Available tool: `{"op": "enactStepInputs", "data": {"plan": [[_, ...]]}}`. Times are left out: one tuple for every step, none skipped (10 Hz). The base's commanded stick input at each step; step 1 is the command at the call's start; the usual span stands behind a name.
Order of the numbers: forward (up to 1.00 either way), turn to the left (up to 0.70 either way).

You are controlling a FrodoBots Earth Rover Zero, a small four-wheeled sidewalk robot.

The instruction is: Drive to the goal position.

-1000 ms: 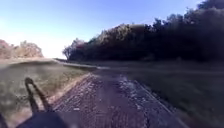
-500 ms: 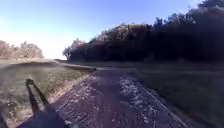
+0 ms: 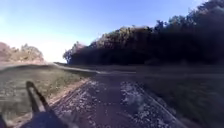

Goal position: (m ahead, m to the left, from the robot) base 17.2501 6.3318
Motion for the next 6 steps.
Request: {"op": "enactStepInputs", "data": {"plan": [[0.70,0.00],[0.70,0.00],[0.70,0.00],[0.70,0.00],[0.70,0.00],[0.70,0.00]]}}
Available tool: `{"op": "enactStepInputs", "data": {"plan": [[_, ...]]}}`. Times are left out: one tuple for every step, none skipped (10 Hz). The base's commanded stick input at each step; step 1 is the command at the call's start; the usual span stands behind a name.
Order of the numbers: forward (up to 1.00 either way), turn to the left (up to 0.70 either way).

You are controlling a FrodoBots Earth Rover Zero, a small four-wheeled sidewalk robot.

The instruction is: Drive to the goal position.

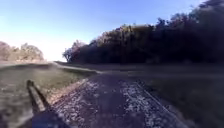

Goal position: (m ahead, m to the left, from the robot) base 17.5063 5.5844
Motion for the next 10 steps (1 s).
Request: {"op": "enactStepInputs", "data": {"plan": [[0.70,0.00],[0.70,0.00],[0.70,0.00],[0.70,0.00],[0.70,0.00],[0.70,0.00],[0.70,0.00],[0.70,0.00],[0.70,0.00],[0.70,0.00]]}}
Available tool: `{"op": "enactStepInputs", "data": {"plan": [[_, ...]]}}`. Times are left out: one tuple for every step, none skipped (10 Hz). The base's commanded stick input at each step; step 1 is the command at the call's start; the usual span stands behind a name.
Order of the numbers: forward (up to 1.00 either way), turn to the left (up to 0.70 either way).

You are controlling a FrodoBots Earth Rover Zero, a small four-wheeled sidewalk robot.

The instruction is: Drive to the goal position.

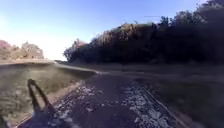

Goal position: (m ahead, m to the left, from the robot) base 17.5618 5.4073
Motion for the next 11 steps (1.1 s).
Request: {"op": "enactStepInputs", "data": {"plan": [[0.70,0.00],[0.70,0.00],[0.70,0.00],[0.70,0.00],[0.70,0.00],[0.70,0.00],[0.70,0.00],[0.70,0.00],[0.70,0.00],[0.70,0.00],[0.70,0.00]]}}
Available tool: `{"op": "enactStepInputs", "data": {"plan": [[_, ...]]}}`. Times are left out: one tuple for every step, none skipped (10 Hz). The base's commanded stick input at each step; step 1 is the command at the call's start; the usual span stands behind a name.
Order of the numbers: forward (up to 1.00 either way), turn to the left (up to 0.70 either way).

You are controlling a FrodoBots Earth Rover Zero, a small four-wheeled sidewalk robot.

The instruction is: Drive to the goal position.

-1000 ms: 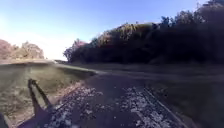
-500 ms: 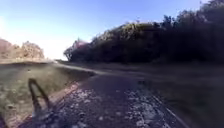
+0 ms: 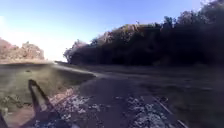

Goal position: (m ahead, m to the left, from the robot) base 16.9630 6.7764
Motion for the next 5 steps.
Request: {"op": "enactStepInputs", "data": {"plan": [[0.70,0.00],[0.70,0.00],[0.70,0.00],[0.70,0.00],[0.70,0.00]]}}
